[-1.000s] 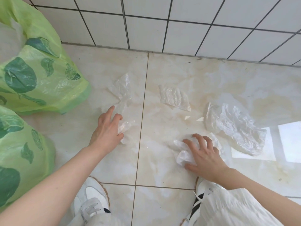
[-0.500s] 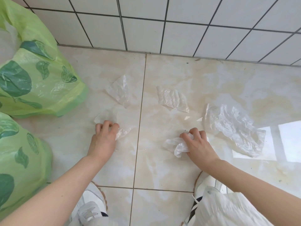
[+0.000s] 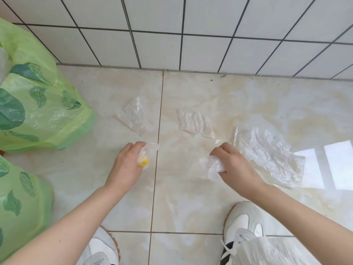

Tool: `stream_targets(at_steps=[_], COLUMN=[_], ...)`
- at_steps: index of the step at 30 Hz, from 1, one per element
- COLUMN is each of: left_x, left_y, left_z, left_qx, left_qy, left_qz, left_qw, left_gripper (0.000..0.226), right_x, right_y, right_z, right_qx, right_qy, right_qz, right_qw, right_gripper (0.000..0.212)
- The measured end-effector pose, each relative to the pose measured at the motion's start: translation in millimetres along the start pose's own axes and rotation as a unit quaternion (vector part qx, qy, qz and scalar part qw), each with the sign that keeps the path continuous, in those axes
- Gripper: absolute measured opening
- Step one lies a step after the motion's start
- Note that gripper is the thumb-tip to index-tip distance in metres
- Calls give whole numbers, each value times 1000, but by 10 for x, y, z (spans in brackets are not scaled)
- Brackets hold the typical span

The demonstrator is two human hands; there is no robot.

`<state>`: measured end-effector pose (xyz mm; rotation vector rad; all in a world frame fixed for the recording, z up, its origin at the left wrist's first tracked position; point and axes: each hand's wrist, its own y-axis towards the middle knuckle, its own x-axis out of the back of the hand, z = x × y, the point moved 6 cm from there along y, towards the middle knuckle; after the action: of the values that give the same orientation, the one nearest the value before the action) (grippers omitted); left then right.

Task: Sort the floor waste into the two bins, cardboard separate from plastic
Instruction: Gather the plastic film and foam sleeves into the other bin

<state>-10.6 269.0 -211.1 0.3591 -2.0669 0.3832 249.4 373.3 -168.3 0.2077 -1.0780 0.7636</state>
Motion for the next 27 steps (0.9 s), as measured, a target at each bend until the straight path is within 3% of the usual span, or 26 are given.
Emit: stream_targets(at_steps=[3, 8, 10, 12, 16, 20, 25, 27], left_x=[166, 174, 167, 128, -104, -363, -490, -485], left_y=[236, 552, 672, 775, 880, 815, 647, 586], left_z=[-184, -269, -238, -166, 32, 67, -17, -80], left_qx=[-32, -91, -80, -56, -13, -44, -134, -167], left_qy=[5, 77, 114, 151, 198, 227, 251, 304], left_qz=[-39, -22, -13, 6, 120, 194, 134, 115], left_qw=[999, 993, 990, 987, 973, 953, 949, 931], left_gripper=[22, 26, 25, 24, 30, 39, 41, 43], right_x=[398, 639, 545, 349, -31, -87, -67, -77], right_y=[64, 229, 265, 249, 96, 52, 76, 93], right_z=[34, -429, -724, -1000, -1278, -1235, -1100, -1041], right_qx=[-8, -88, -134, -190, -260, -242, -212, -193], right_qy=[19, -13, -48, -88, -65, -93, -154, -181], right_qz=[-84, -143, -120, -45, 101, 84, 71, 64], right_qw=[996, 986, 983, 977, 958, 962, 962, 962], right_gripper=[41, 41, 39, 44, 74, 77, 63, 57])
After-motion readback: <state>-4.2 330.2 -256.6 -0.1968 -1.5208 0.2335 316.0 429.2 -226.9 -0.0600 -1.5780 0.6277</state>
